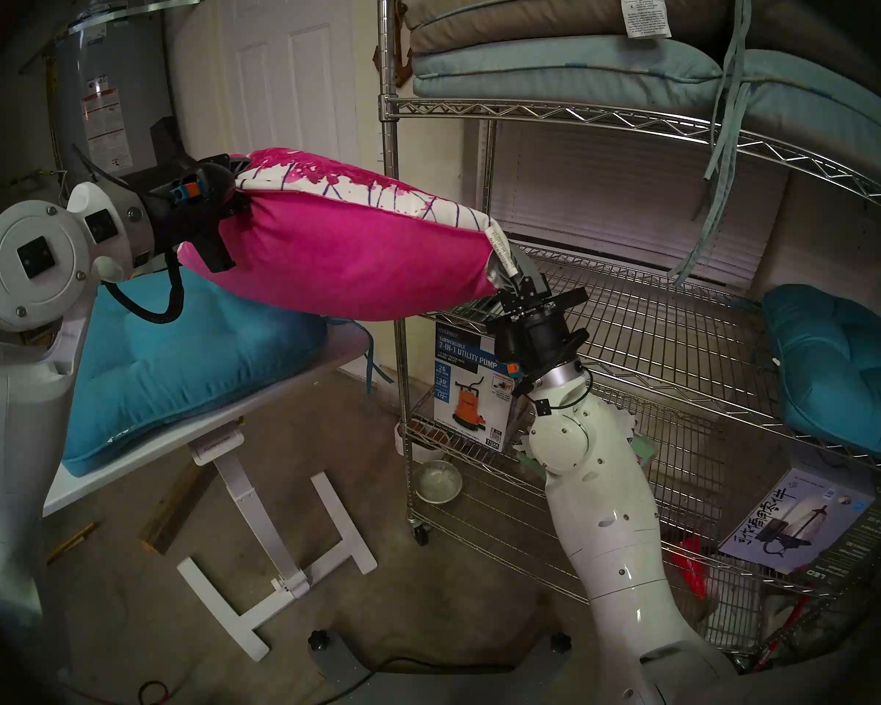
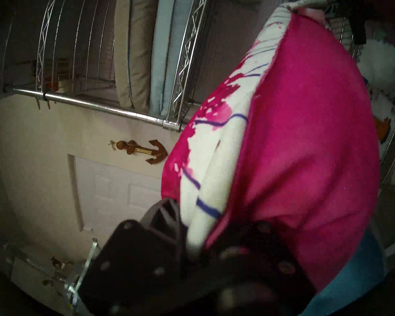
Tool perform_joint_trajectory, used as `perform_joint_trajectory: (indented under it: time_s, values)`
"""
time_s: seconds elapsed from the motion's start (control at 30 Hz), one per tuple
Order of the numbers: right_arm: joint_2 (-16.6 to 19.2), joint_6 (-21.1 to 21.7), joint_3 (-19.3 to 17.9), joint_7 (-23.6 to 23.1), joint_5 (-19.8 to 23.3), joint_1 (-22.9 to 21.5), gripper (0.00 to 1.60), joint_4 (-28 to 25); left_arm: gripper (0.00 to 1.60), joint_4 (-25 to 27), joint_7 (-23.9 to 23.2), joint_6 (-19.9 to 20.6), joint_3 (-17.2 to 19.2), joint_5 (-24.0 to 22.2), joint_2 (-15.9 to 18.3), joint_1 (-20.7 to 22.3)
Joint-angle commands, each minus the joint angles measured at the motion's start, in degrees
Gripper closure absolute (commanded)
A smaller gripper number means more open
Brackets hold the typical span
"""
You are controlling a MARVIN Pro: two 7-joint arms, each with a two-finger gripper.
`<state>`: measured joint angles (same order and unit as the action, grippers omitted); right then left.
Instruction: Put cushion on the shelf
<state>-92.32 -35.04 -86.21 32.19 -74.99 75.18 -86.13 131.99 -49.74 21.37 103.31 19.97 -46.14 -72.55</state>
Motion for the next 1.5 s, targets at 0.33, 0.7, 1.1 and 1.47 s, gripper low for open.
perform_joint_trajectory:
  time_s: [0.33, 0.7, 1.1, 1.47]
  values:
    - [0.0, 1.1, -5.8, 2.8, 1.6, -1.3, 1.60, -2.9, 1.60, -2.2, 0.1, 2.9, -5.7, -6.8, 0.3, 13.1]
    - [0.7, 1.5, -8.9, 3.3, 1.5, -2.6, 1.60, -2.8, 1.60, -5.6, 2.9, 1.7, -14.1, -4.3, -0.8, 18.8]
    - [3.3, 0.8, -14.2, 3.7, 1.9, -3.1, 1.60, -2.6, 1.60, -11.2, 5.9, 0.9, -24.3, 0.4, -6.1, 25.4]
    - [6.5, -0.1, -17.9, 2.4, 2.0, -7.8, 1.60, -1.0, 1.60, -19.9, 9.5, -1.7, -28.9, 5.3, -11.1, 30.0]
